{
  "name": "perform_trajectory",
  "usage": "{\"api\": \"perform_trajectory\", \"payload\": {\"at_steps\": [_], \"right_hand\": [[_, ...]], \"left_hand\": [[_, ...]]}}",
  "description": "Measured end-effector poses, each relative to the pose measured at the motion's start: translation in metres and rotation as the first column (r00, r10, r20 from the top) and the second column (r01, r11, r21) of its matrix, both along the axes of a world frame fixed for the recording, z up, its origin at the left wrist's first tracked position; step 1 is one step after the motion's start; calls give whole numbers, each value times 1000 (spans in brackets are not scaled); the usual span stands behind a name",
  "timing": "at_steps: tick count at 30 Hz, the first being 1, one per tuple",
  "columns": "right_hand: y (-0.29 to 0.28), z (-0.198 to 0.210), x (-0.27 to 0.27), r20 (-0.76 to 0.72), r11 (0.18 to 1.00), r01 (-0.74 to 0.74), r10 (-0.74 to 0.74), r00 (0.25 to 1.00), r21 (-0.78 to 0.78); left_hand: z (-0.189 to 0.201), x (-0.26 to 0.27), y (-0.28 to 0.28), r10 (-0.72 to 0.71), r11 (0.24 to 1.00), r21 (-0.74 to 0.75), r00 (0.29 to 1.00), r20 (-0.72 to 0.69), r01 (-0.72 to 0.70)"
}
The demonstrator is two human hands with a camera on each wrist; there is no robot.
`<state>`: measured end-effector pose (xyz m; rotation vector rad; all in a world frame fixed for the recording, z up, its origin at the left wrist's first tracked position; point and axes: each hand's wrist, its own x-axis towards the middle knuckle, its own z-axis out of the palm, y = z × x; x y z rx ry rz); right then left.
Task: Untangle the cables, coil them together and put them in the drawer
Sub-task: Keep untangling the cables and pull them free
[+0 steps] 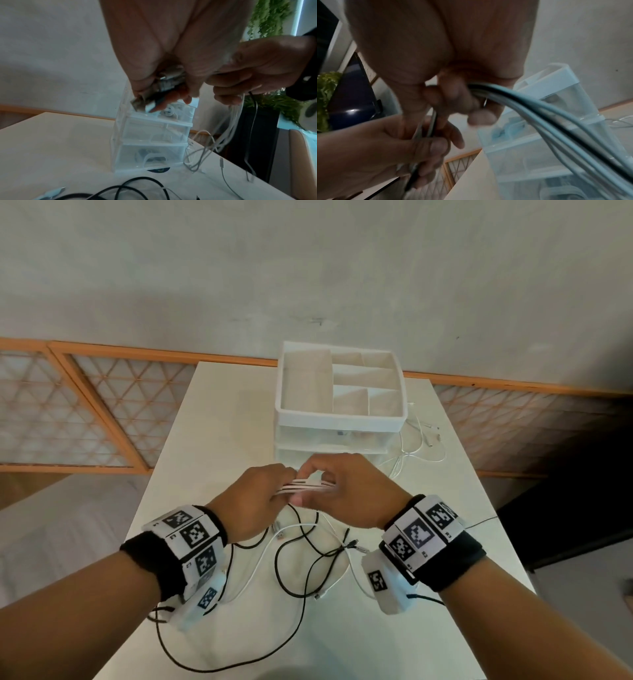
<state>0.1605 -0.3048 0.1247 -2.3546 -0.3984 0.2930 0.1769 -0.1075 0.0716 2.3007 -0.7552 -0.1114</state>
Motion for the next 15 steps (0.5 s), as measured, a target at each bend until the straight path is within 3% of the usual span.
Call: {"api": "perform_trajectory", "payload": {"at_steps": [3,5,6,10,15], "right_hand": [[-2,1,-1,52,992,42,-49,997,120],[-10,0,-2,6,982,75,-78,997,172],[-11,0,-4,-21,981,75,-73,997,180],[3,-3,-10,-23,993,3,0,1000,121],[1,-6,-13,30,989,31,-36,999,148]], "left_hand": [[3,0,10,64,997,-39,976,-206,-74],[2,-1,16,102,985,-96,929,-356,-145],[2,-2,16,102,983,-106,924,-369,-151],[4,-6,4,63,996,-53,990,-124,-70],[13,-3,3,82,988,-106,965,-247,-111]]}}
